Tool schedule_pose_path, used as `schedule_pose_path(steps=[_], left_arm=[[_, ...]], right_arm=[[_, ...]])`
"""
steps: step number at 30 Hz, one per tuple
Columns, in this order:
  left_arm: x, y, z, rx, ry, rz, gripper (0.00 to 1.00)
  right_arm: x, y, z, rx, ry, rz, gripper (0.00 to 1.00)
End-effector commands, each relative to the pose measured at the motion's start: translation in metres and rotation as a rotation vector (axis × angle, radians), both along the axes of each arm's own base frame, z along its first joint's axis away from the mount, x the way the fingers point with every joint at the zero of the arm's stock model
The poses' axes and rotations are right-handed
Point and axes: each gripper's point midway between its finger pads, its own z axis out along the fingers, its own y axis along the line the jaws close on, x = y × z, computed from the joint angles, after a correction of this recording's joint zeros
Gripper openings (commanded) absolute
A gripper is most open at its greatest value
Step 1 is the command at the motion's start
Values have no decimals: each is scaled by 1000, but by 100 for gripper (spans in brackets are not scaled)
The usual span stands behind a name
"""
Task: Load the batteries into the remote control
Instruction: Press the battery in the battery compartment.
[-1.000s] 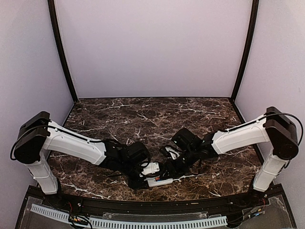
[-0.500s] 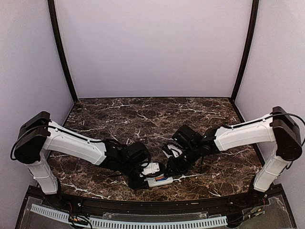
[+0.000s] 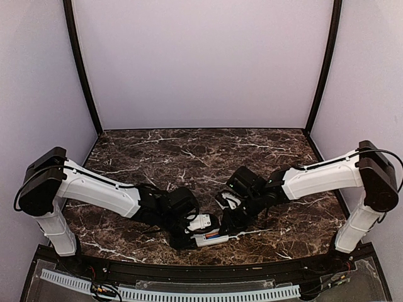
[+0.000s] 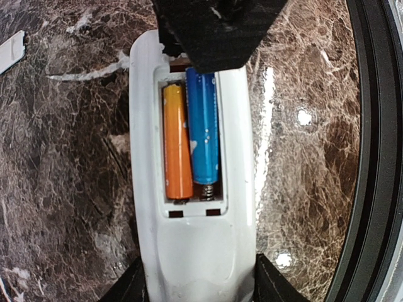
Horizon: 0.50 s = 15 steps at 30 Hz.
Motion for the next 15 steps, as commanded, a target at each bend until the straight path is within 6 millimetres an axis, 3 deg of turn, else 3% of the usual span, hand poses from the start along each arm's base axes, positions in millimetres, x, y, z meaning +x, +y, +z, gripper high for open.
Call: schedule_pose_path(steps=[1, 15], left_arm=[[-11, 9, -14, 36, 43, -3, 52], [-11, 9, -15, 36, 45, -2, 52]], right_arm=[[2, 2, -3, -14, -13, -3, 9], [3, 9, -9, -6, -7, 14, 3]])
